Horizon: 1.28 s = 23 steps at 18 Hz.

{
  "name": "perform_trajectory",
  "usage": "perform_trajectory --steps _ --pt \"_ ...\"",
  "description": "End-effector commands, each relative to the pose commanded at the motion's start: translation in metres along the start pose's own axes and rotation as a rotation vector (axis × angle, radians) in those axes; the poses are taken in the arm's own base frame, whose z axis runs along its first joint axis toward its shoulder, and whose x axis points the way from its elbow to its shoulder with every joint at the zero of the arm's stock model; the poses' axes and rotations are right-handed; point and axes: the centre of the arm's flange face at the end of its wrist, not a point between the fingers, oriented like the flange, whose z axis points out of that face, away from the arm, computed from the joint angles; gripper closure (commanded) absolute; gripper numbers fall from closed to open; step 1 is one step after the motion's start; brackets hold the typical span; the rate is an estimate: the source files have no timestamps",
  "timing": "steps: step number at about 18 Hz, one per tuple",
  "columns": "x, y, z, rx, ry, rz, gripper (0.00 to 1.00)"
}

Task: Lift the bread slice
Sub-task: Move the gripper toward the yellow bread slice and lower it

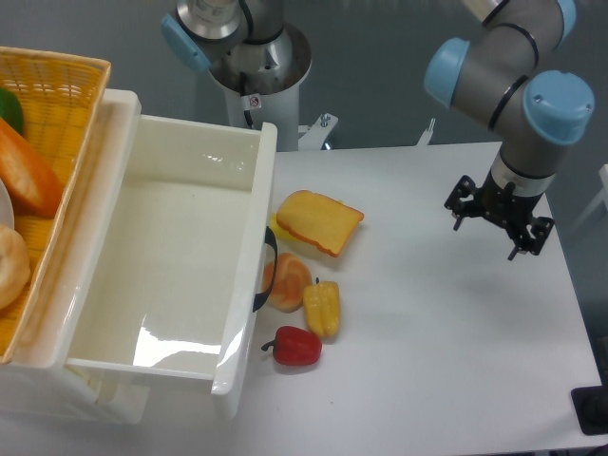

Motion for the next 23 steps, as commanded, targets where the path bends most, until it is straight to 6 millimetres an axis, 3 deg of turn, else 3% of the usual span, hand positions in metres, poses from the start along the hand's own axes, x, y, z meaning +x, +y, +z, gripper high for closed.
perform_trajectory --steps 6,10,13,16,19,23 --pt "0.007 -0.001 0.015 0.003 0.027 -0.011 0.00" --pt "0.032 0.003 0.038 0.010 0.085 -0.012 0.00" --pt "0.054 -0.004 0.055 0.062 0.137 -0.008 0.00" --pt "0.074 -0.011 0.059 0.120 0.171 -0.017 0.00" --pt "0.101 -0.031 0.067 0.115 0.204 0.010 0.00" --pt "0.120 -0.050 0.074 0.111 0.241 0.029 0.00"
